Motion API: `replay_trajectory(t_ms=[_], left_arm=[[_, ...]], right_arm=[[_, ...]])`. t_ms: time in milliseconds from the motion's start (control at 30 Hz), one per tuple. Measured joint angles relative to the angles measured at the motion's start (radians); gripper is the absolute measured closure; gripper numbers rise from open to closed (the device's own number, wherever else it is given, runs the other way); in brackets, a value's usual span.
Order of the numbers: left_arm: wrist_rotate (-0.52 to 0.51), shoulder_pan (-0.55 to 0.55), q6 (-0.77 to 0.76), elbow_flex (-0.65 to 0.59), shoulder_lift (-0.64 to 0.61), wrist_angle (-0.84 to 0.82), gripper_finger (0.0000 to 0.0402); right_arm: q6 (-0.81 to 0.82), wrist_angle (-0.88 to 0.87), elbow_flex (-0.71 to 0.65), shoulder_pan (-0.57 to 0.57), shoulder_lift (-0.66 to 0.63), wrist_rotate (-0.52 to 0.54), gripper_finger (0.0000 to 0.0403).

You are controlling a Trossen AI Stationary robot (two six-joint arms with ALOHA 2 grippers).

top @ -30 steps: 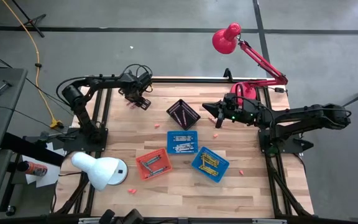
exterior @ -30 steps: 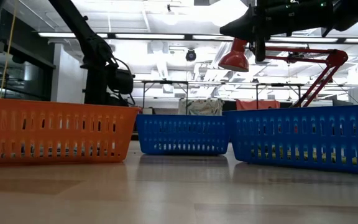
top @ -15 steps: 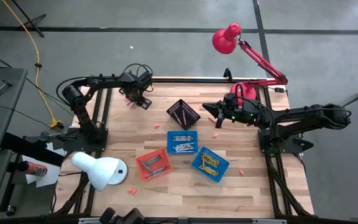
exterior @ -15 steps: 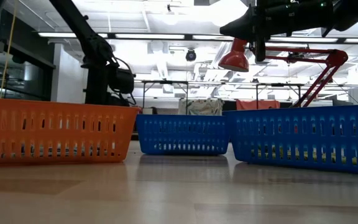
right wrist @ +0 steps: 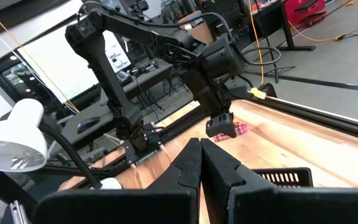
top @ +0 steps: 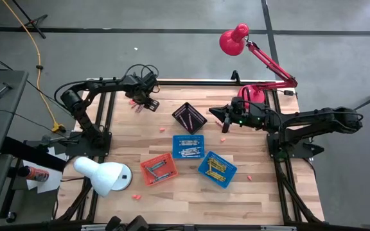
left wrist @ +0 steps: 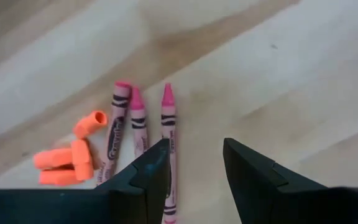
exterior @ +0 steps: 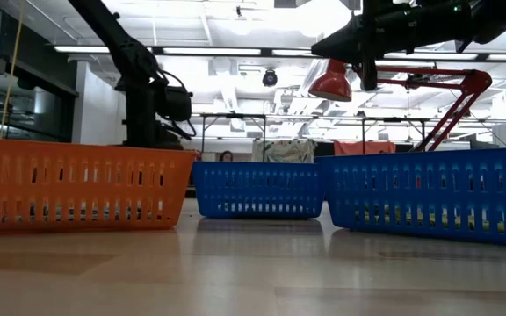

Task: Sort crayons
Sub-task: Put the pink crayon into the black bin

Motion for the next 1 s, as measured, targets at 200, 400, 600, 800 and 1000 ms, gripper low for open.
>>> replay_trajectory(t_ms=[200,400,600,800,1000], left_arm=[[-0.005,0.0,-0.008,-0.046,0.0,0.034,0.0259],[-0.006,0.0,-0.014,-0.089,-0.001,0.088,0.0259],[-0.005,-0.001,-0.017,-0.097,-0.003,0.086,0.0279],[-0.012,-0.001,0.0,-0.097,-0.003,0.075,0.0384],[0.039,-0.004,0.001,-0.102,-0.026,0.067,0.0397]], right_arm=[[0.0,0.0,0.0,0.0,0.0,0.0,0.0402],[0.0,-0.001,0.0,0.0,0.0,0.0,0.0402],[0.0,0.0,0.0,0.0,0.0,0.0,0.0402],[0.027,0.0,0.0,0.0,0.0,-0.001,0.0402],[0.027,0.0,0.0,0.0,0.0,-0.001,0.0402]])
